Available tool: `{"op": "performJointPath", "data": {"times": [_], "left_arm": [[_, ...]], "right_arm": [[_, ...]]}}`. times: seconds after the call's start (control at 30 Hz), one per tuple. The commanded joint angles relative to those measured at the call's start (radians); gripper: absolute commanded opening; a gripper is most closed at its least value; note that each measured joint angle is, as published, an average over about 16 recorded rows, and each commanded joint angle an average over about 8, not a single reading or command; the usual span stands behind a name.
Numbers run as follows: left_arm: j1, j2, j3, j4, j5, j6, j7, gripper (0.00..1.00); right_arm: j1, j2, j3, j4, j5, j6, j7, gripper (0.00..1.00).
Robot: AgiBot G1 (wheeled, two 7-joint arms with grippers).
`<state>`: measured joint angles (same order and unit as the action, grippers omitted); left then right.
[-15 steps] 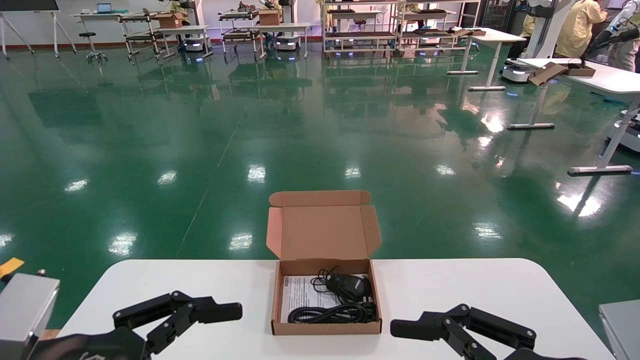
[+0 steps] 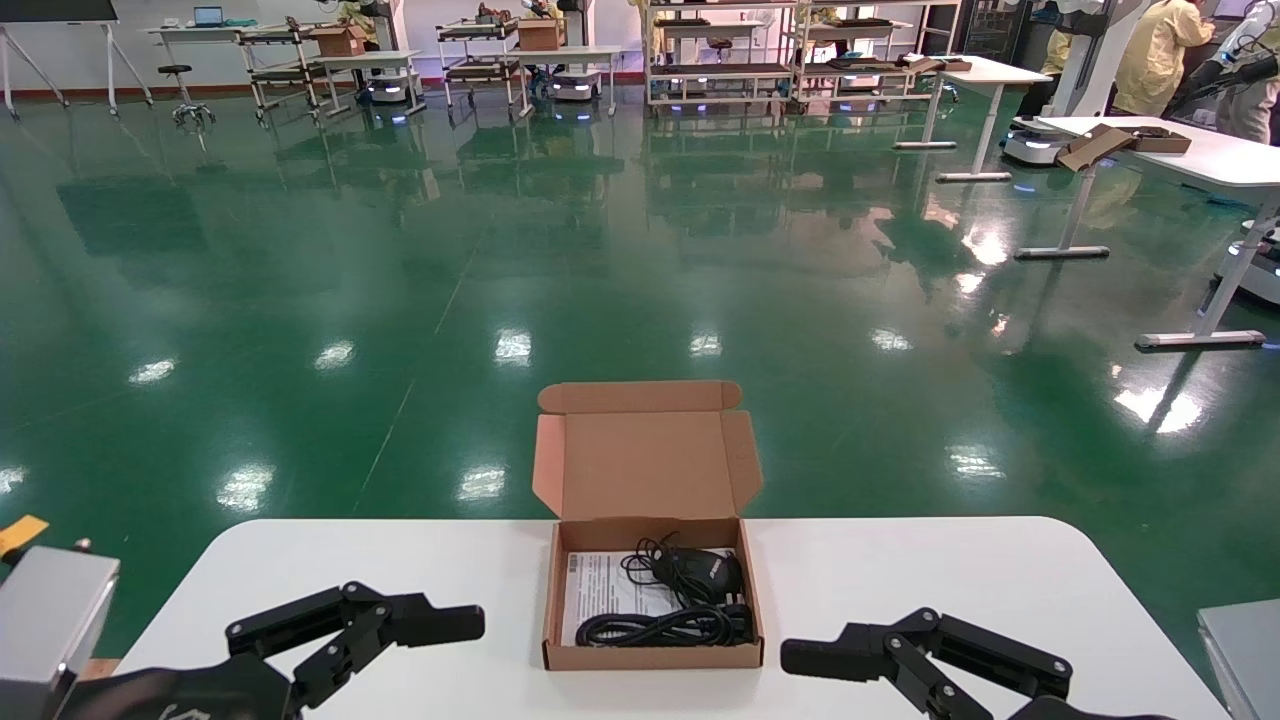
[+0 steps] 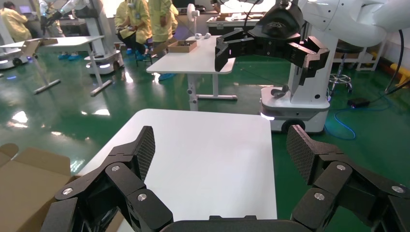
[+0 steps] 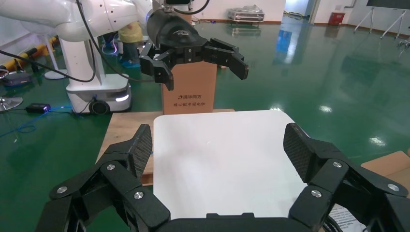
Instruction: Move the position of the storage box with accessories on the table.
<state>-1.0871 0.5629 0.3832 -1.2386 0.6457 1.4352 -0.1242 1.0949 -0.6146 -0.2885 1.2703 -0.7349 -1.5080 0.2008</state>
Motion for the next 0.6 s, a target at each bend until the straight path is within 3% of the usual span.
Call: {"op": "performJointPath", "data": {"times": [0.03, 0.4, 0.6], "left_arm": [[0.000, 0.000, 0.000, 0.000, 0.000, 0.000, 0.000, 1.00], [0.000, 0.000, 0.000, 0.000, 0.000, 0.000, 0.000, 1.00], [0.000, 0.000, 0.000, 0.000, 0.000, 0.000, 0.000, 1.00]], "right_arm": [[0.004, 0.001, 0.000, 0.004, -0.001, -0.003, -0.001, 1.00], [0.118, -0.034, -0.058, -0.119, -0.070, -0.007, 0.095, 1.00], [0.235, -0.091, -0.118, -0.239, -0.158, -0.012, 0.163, 1.00]]}}
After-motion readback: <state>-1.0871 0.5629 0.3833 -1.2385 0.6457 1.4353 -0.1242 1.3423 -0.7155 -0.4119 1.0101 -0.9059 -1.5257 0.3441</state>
